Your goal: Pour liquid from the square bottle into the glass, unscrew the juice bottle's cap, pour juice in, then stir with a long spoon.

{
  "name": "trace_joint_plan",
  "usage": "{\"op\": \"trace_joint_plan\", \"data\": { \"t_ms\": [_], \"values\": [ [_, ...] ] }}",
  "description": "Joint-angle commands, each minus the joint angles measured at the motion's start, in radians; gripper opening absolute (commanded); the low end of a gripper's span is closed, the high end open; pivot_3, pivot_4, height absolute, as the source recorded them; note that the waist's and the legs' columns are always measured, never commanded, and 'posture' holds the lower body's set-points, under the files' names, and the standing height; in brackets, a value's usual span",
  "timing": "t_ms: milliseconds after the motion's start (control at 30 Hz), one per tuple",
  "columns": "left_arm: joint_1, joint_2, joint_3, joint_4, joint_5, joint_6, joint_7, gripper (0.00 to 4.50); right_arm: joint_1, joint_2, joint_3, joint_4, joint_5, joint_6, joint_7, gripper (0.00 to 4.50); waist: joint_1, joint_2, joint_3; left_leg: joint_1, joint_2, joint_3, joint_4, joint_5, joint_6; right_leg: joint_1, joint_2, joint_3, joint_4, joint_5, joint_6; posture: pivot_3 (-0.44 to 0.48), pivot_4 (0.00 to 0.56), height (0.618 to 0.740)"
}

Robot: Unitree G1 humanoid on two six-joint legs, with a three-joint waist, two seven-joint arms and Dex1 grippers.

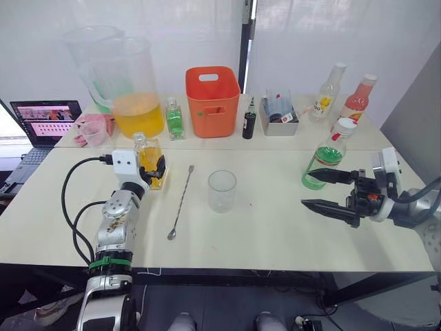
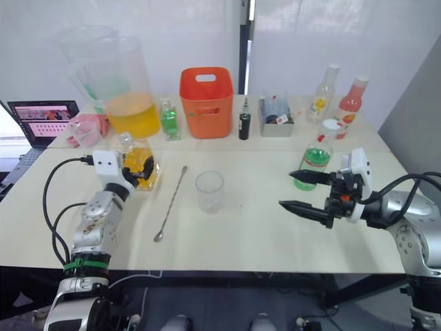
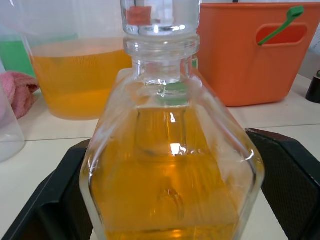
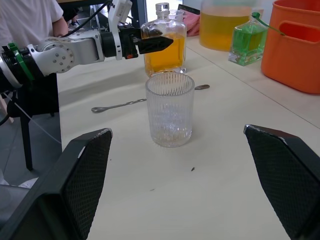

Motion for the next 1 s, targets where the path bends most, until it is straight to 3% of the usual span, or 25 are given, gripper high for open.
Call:
{"op": "trace_joint_plan", "data": {
  "t_ms": [33, 167, 467, 633, 733, 1000],
  "values": [
    [-0.030, 0.021, 0.011, 0.014, -0.002, -0.025, -0.005, 3.94, -0.002, -0.012, -0.031, -0.027, 0.002, -0.013, -0.003, 4.50, 0.000, 0.000, 0.000, 0.000, 0.000, 0.000, 0.000, 0.000, 0.000, 0.000, 0.000, 0.000, 0.000, 0.000, 0.000, 0.000, 0.150, 0.740],
    [-0.040, 0.023, 0.014, 0.031, -0.005, -0.022, -0.002, 2.80, 0.000, -0.010, -0.033, -0.022, -0.002, -0.021, -0.001, 4.50, 0.001, 0.000, 0.000, 0.000, 0.000, 0.000, 0.000, 0.000, 0.000, 0.000, 0.000, 0.000, 0.000, 0.000, 0.000, 0.000, 0.150, 0.740],
    [-0.025, 0.035, 0.041, -0.043, -0.047, -0.080, -0.048, 2.80, 0.004, -0.001, -0.037, -0.027, 0.015, -0.016, 0.002, 4.50, 0.001, -0.001, 0.001, -0.001, 0.000, 0.000, 0.000, 0.000, 0.000, 0.000, 0.000, 0.000, 0.000, 0.000, 0.000, 0.000, 0.150, 0.740],
    [0.043, 0.133, 0.088, -0.159, -0.152, -0.023, -0.191, 2.80, -0.004, 0.000, -0.021, -0.030, 0.020, -0.009, 0.013, 4.50, -0.012, -0.005, 0.003, -0.003, 0.000, 0.000, -0.001, 0.001, -0.001, -0.003, 0.000, 0.000, 0.000, 0.002, -0.004, 0.000, 0.150, 0.740],
    [0.116, 0.224, 0.115, -0.259, -0.248, 0.009, -0.361, 2.80, -0.020, 0.005, -0.006, -0.034, 0.035, 0.000, 0.029, 4.50, -0.021, -0.008, 0.005, -0.003, 0.000, 0.000, -0.002, 0.001, -0.001, -0.004, 0.000, 0.000, 0.000, 0.002, -0.004, 0.000, 0.150, 0.740],
    [0.304, 0.385, 0.095, -0.558, -0.441, 0.206, -0.628, 2.80, -0.059, 0.005, 0.044, -0.032, 0.040, 0.020, 0.091, 4.50, -0.015, -0.010, 0.008, -0.004, 0.001, 0.000, -0.001, 0.001, -0.001, -0.004, 0.000, 0.000, 0.000, 0.002, -0.004, 0.000, 0.150, 0.740]
  ]
}}
